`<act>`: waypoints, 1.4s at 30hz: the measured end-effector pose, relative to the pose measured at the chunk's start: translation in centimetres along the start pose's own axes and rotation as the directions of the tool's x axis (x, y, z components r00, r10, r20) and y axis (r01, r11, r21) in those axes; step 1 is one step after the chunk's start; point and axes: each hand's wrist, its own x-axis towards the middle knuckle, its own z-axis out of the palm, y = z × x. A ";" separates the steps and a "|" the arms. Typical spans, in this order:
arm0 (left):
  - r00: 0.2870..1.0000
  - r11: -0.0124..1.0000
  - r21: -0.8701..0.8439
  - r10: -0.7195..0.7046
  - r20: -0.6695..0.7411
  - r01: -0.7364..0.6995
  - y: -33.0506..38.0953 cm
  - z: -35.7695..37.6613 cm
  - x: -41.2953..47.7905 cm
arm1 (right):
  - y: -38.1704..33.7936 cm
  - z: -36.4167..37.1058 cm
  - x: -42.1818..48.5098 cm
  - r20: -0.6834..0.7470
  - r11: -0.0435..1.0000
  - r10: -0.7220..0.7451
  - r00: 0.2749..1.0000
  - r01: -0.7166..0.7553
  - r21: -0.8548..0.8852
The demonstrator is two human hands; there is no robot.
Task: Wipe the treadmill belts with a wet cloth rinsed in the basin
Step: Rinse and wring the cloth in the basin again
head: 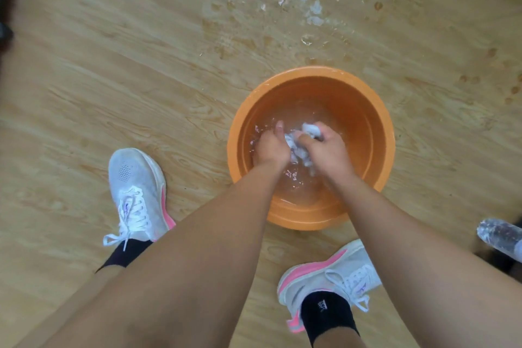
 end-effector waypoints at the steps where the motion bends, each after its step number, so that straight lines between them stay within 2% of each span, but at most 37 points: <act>1: 0.997 0.995 -0.091 -0.046 0.056 0.051 0.3 0.3 0.2 | -0.6 0.4 -0.4 0.032 1.000 -0.019 0.999 0.020 -0.022; 3: 0.964 0.931 -0.302 -0.142 0.224 0.207 1.3 0.9 0.3 | -1.1 1.1 -0.3 0.015 0.994 -0.094 0.995 0.095 -0.047; 4: 0.943 0.903 -0.349 -0.146 0.298 0.250 1.7 1.0 0.0 | -1.0 1.5 0.0 -0.026 0.992 -0.110 0.994 0.108 -0.067; 6: 0.926 0.913 -0.336 -0.102 0.364 0.232 1.8 1.0 -0.7 | -1.6 2.0 0.2 -0.103 0.995 -0.073 0.992 0.065 -0.081; 8: 0.948 0.947 -0.276 -0.076 0.309 0.166 1.1 0.3 -1.1 | -2.1 2.2 0.2 -0.067 0.991 -0.052 0.996 0.043 -0.126; 10: 0.980 0.981 -0.190 0.003 0.201 0.036 0.3 -0.8 -1.9 | -2.7 2.0 0.2 -0.029 0.985 -0.026 0.999 0.020 -0.171; 12: 0.980 0.979 -0.147 0.156 0.124 -0.137 -0.3 -1.8 -3.0 | -2.6 1.3 0.8 -0.068 0.981 -0.046 0.997 0.033 -0.190; 14: 0.972 0.967 -0.139 0.224 0.067 -0.213 -0.9 -2.2 -3.4 | -1.8 -0.1 1.5 -0.149 0.969 -0.068 0.987 0.030 -0.245; 18: 0.993 0.988 -0.102 0.109 -0.051 -0.114 -1.0 -1.0 -1.0 | -0.2 -1.1 1.2 -0.296 0.975 -0.036 0.955 -0.031 -0.221; 20: 0.998 0.996 -0.067 0.065 -0.014 -0.066 -0.6 0.5 0.3 | 0.2 0.0 0.2 -0.331 0.995 0.001 0.944 -0.033 -0.090; 22: 0.997 0.996 -0.073 0.057 0.052 -0.053 -0.2 1.9 1.5 | 0.8 1.6 -0.5 -0.274 0.999 0.004 0.962 0.005 0.031; 24: 0.995 0.978 -0.208 0.015 0.104 0.007 0.1 2.4 1.9 | 0.3 2.8 -1.2 -0.189 0.997 -0.019 0.982 0.033 0.068; 26: 0.973 0.901 -0.405 -0.067 0.220 0.154 0.3 2.3 1.2 | -0.8 2.8 -1.1 -0.156 1.000 -0.024 0.987 0.023 -0.010; 28: 0.945 0.833 -0.486 -0.124 0.301 0.264 0.5 2.1 -0.2 | -1.5 2.0 -0.3 -0.122 0.997 0.030 0.992 -0.038 -0.065; 29: 0.946 0.816 -0.509 -0.133 0.296 0.273 0.7 1.9 -0.9 | -2.1 1.7 0.0 -0.091 0.995 0.054 0.994 -0.061 -0.078; 31: 0.974 0.844 -0.498 -0.114 0.197 0.200 0.8 1.5 -1.9 | -3.0 1.6 0.6 -0.040 0.994 0.055 0.998 -0.058 -0.096; 34: 0.999 0.926 -0.378 0.030 0.024 -0.018 0.6 0.5 -2.7 | -3.3 1.2 1.3 -0.074 0.992 0.005 0.997 -0.014 -0.125; 36: 0.991 0.959 -0.252 0.123 -0.045 -0.130 0.0 0.3 -2.8 | -2.8 -0.1 1.8 -0.091 0.959 0.006 0.996 -0.032 -0.281; 37: 0.989 0.968 -0.203 0.138 -0.058 -0.147 -0.4 0.4 -2.8 | -2.3 -0.9 2.2 -0.110 0.922 -0.010 0.994 -0.034 -0.387; 39: 0.994 0.988 -0.126 0.077 -0.077 -0.086 -0.9 0.5 -2.7 | -1.5 -1.6 2.4 -0.180 0.850 -0.047 0.983 -0.055 -0.524; 41: 0.987 0.997 -0.076 0.009 -0.158 -0.021 -0.8 0.5 -2.0 | -1.3 -1.0 1.9 -0.246 0.883 -0.034 0.969 -0.086 -0.462; 42: 0.985 0.997 -0.074 -0.026 -0.170 0.014 -0.5 0.7 -1.6 | -1.0 -0.4 1.6 -0.236 0.933 0.019 0.972 -0.102 -0.345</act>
